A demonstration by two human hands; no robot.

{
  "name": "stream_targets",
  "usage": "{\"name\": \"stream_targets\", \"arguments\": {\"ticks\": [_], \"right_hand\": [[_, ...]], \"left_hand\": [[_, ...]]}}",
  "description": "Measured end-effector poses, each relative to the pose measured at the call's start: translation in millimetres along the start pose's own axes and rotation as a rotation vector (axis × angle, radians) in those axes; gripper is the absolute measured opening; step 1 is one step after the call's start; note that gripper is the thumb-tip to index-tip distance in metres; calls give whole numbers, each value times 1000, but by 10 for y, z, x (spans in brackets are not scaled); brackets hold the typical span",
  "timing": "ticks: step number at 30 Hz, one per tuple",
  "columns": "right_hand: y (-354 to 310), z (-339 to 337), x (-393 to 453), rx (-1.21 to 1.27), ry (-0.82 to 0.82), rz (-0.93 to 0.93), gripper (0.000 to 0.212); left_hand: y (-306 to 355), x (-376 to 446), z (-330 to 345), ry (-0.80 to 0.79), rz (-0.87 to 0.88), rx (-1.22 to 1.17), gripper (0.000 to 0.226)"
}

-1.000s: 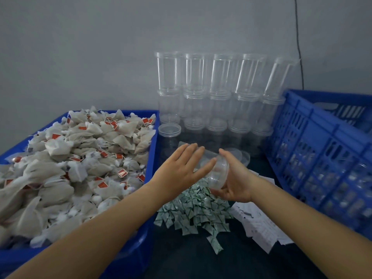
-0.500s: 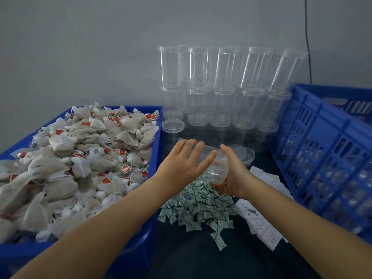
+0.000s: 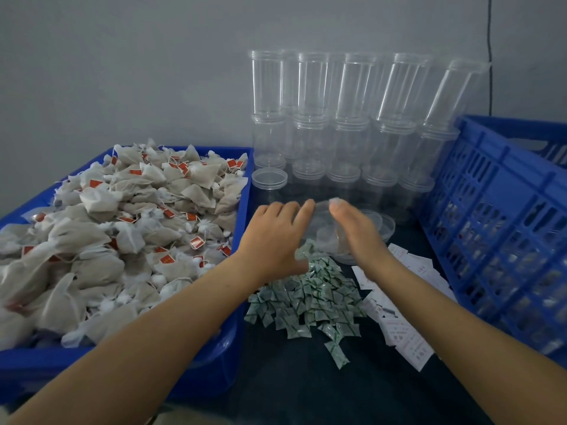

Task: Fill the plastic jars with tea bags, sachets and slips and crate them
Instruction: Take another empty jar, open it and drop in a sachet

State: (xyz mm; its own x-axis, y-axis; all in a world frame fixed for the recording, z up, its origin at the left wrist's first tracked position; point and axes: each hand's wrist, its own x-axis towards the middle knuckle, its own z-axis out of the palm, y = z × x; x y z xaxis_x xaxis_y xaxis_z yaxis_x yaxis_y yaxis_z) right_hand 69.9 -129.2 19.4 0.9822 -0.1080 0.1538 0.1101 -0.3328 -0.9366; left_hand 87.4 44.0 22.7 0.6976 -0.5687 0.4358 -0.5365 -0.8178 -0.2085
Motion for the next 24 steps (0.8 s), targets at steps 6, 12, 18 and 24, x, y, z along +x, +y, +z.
{"name": "stream_targets", "arguments": {"ticks": [6, 12, 18, 24], "right_hand": [[-69, -346, 62, -356, -295, -281, 46], [-94, -726, -45, -483, -665, -221, 98], [-84, -808, -77, 15, -293, 364, 122], [148, -610, -225, 476, -500, 911, 122]], "left_hand": [[-44, -32, 34, -154, -81, -583, 107], [-122, -23, 23, -486, -50, -990, 101], [-84, -36, -9, -62, 178, -149, 103], [37, -15, -62, 430, 430, 181, 66]]}}
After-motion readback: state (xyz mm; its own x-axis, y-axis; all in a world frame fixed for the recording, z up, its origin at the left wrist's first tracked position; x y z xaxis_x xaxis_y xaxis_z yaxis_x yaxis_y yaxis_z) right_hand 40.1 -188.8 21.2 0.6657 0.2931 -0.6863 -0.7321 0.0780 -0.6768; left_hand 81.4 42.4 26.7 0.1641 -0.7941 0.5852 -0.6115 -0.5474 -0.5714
